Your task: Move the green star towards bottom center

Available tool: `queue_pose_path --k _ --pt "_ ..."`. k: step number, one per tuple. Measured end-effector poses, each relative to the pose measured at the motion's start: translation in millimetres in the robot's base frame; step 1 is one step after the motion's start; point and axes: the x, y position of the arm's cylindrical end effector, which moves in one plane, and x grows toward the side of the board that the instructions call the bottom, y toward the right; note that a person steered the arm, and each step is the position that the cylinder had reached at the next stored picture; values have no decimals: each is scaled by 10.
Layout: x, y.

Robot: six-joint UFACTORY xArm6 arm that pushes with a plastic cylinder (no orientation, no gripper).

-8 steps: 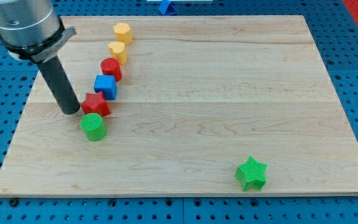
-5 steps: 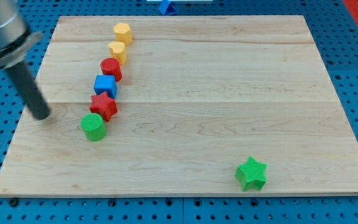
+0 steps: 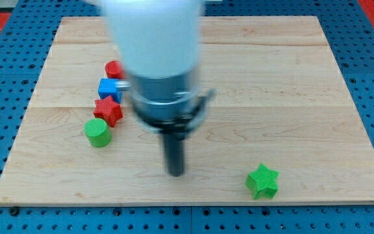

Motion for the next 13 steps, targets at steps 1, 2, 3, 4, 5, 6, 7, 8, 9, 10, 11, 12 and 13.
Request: queue_pose_path --k 1,2,3,4,5,6,7,8,9,10,11,12,13 --pt "-8 1050" --pt "-204 2252" --pt "-149 3184" --pt "442 3069" --pt "496 2866" --pt "499 2666" --pt "495 1627" --pt "424 1047" --pt "412 959" --pt "400 968" --pt "394 685" --pt "293 38" --pt "140 -230"
